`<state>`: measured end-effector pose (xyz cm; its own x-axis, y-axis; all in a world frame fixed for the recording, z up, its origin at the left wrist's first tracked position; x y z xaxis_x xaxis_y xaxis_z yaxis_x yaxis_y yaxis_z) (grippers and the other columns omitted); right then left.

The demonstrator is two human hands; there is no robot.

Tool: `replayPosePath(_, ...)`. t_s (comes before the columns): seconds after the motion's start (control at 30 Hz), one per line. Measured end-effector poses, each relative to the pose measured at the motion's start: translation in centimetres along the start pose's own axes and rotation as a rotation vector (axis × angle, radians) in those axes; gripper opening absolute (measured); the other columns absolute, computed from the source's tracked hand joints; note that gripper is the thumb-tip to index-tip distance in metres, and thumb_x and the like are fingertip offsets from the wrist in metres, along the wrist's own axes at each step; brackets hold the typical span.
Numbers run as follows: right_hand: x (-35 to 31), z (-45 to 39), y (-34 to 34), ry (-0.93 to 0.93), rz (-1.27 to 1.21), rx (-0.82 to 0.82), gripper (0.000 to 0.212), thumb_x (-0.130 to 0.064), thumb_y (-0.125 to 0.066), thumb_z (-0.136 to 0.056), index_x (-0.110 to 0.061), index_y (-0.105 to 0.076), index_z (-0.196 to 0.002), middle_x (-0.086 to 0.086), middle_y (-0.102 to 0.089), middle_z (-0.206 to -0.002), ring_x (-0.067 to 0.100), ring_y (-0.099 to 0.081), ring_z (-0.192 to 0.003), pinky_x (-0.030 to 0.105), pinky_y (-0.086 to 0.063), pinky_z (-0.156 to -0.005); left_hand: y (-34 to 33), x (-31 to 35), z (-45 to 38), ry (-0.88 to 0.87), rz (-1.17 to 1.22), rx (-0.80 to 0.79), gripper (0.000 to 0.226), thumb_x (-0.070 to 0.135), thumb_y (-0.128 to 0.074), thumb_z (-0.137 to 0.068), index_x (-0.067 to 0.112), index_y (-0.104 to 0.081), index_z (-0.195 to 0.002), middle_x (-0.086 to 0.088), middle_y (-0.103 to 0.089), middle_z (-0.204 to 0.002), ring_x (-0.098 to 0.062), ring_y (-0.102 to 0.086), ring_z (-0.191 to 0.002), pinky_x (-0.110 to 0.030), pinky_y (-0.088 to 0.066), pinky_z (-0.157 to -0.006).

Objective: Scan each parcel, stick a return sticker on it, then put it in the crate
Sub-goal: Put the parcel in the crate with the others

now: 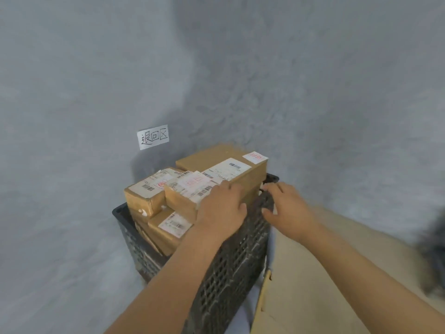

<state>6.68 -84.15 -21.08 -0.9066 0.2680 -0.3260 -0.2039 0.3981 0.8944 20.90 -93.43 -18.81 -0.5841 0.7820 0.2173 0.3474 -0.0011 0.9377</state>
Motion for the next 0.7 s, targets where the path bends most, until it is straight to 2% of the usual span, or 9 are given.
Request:
replayPosePath(0.07,2.1,3.4,2.0,-0.084,0.039,0.024,0.051,-0.027,-0.059,-0.089,-0.018,-0.042,-0.136,0.006,-0.045,-0.130,0.026,-0.038,-0.121,0.035,-0.040,-0.096,-0.7,3.3,0.4,-0.111,0.021,-0.013,0.040,0.033,-0.047,-0.095,0.018,-0.046,-0.132,-0.006,-0.049,-0.128,-0.025,-0.047,-0.118,-0.041,-0.049,-0.088)
replayPosePath(0.2,6.5,10.8,6.7,-0.242,0.159,0.073,0.052,-0.031,-0.058,-0.089,-0.019,-0.041,-0.137,0.003,-0.042,-0.134,0.025,-0.037,-0.124,0.034,-0.037,-0.100,-2.0,11.4,1.8,-0.319,-0.007,-0.021,0.039,0.028,-0.047,-0.094,0.016,-0.045,-0.131,-0.007,-0.049,-0.124,-0.027,-0.048,-0.114,-0.041,-0.051,-0.084)
replayPosePath(0.33,10.6,19.5,11.5,-0.384,0.235,0.125,0.053,-0.032,-0.057,-0.089,-0.020,-0.040,-0.138,0.003,-0.043,-0.135,0.025,-0.038,-0.123,0.033,-0.037,-0.099,-3.3,20.4,4.1,-0.508,-0.003,-0.032,0.039,0.029,-0.049,-0.091,0.015,-0.046,-0.128,-0.008,-0.048,-0.122,-0.031,-0.047,-0.114,-0.041,-0.046,-0.083)
replayPosePath(0.7,21.0,51.1,26.5,-0.782,0.402,0.287,0.053,-0.029,-0.058,-0.088,-0.021,-0.040,-0.138,0.002,-0.041,-0.137,0.024,-0.037,-0.124,0.036,-0.042,-0.095,-6.5,51.5,17.8,-0.915,0.147,0.037,0.036,0.033,-0.050,-0.090,0.018,-0.050,-0.124,-0.004,-0.051,-0.116,-0.026,-0.050,-0.108,-0.037,-0.043,-0.078)
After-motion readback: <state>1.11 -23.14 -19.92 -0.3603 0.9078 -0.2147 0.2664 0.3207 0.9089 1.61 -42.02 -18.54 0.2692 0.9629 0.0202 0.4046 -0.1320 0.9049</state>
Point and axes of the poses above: each hand's wrist, its own z-axis away from the middle knuckle, its own y-axis out of the back of the hand, x = y × z, the point moved 1 cm from there along -z, towards the middle knuckle
